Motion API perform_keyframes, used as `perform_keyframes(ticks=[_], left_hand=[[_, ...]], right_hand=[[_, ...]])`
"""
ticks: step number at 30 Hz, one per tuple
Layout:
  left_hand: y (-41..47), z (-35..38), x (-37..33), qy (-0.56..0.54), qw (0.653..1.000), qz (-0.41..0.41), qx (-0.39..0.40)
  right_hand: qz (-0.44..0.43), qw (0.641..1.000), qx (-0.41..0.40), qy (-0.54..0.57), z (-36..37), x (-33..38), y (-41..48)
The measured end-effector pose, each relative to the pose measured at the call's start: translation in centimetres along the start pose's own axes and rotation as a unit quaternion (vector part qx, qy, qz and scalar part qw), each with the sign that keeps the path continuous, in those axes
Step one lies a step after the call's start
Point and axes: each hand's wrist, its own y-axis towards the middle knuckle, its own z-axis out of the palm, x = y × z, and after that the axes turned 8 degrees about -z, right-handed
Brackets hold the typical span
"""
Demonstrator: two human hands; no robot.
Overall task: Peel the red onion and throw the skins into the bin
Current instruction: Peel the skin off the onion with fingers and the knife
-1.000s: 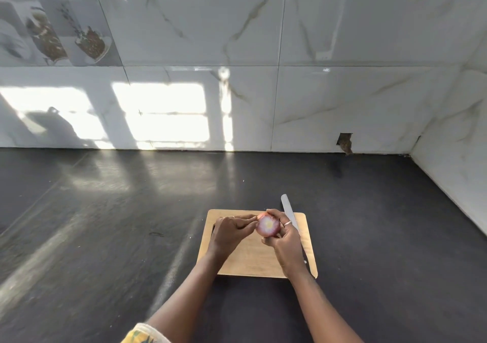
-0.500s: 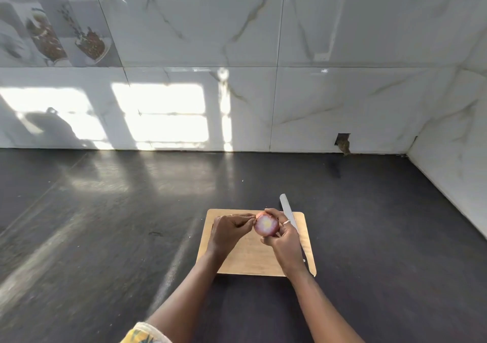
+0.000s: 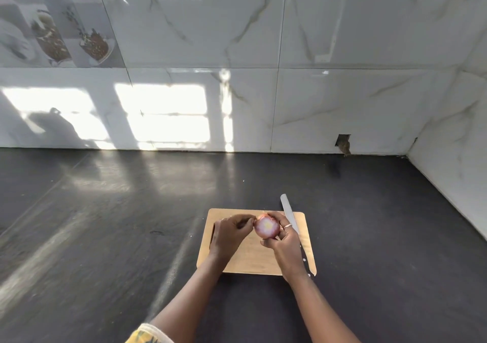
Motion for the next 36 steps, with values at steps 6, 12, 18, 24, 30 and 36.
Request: perform_keyframes(ticks=[6,12,18,24,30,36], left_hand=[[-0.7,-0.3,-0.3,-0.017,0.998,0.031,0.043],[-0.3,-0.7,-0.1,-0.034,0.998,0.017,0.046],[-0.2,-0.7,-0.5,0.006,0.999,0.038,0.023],[0.0,0.2,-0.4,0.036,0.999,0.025,-0.028],[-0.1,0.6,-0.2,0.067,0.997,0.001,-0.023],[0.0,0.2,-0.1,0.063,0.998,-0.001,0.029]], right_hand=[[0.005,1.000,-0.002,0.024,0.2,0.4,-0.2],[-0.004,1.000,0.001,0.009,0.1,0.3,-0.3],[0.002,1.000,-0.006,0.023,0.2,0.3,-0.4],[0.015,0.999,-0.012,0.049,0.3,0.1,-0.1],[0.028,0.989,-0.025,0.142,0.5,0.0,0.3],[0.039,0.976,-0.020,0.214,0.5,0.0,0.6]])
